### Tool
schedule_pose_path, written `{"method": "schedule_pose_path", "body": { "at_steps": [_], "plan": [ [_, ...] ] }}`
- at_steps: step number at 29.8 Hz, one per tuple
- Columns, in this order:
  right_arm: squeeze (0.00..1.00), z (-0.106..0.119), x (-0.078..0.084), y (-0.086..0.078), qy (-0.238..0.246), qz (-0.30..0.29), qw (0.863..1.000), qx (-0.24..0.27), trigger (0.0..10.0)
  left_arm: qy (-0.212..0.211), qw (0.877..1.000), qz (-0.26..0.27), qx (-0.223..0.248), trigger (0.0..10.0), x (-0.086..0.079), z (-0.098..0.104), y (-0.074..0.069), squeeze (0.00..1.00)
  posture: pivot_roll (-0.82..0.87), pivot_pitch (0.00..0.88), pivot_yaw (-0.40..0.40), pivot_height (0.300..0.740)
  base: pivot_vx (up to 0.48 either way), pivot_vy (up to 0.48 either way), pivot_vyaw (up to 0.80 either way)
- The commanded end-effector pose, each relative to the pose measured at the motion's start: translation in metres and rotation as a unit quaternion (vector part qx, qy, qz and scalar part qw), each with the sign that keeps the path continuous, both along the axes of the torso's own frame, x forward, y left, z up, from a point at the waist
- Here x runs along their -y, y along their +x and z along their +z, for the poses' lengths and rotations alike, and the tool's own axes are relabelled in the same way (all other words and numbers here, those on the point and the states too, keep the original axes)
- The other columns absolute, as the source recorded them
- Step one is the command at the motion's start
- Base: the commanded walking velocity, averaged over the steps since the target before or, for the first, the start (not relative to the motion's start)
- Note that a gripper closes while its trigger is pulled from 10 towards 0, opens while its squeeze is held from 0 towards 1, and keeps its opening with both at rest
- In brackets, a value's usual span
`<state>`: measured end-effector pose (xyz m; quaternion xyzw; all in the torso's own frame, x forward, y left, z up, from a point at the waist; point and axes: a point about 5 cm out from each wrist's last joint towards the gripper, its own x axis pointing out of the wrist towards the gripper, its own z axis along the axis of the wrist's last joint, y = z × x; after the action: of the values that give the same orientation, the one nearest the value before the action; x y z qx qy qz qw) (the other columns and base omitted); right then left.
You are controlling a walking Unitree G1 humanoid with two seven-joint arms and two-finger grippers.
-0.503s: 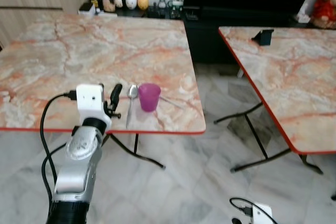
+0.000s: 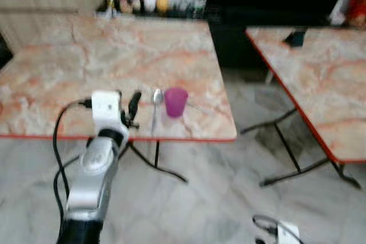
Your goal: Setting the table
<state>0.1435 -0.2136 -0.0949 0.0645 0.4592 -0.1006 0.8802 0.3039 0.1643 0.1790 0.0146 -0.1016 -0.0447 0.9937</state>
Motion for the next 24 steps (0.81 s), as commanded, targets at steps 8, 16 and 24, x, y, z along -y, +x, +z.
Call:
{"method": "schedule_pose_path", "body": {
  "at_steps": [8,16,24],
  "plan": [
    [0.00,0.0024,0.0101,0.0007,-0.011,-0.009,1.000,0.005,10.0,0.000,1.000,-0.015,0.013,10.0,0.0079,0.0069,0.0019,0.00,0.13,0.000,-0.051,0.740,0.000,0.000,0.00],
    [0.00,0.0024,0.0097,0.0008,-0.010,-0.010,1.000,0.005,10.0,-0.002,1.000,-0.019,0.012,10.0,0.0096,0.0073,0.0012,0.00,0.13,0.000,-0.050,0.740,0.000,0.000,0.00],
    [0.00,0.0025,0.0097,0.0011,-0.010,-0.010,1.000,0.005,10.0,-0.002,1.000,-0.019,0.011,10.0,0.0097,0.0074,0.0012,0.00,0.13,0.000,-0.051,0.740,0.000,0.000,0.00]
  ]
}}
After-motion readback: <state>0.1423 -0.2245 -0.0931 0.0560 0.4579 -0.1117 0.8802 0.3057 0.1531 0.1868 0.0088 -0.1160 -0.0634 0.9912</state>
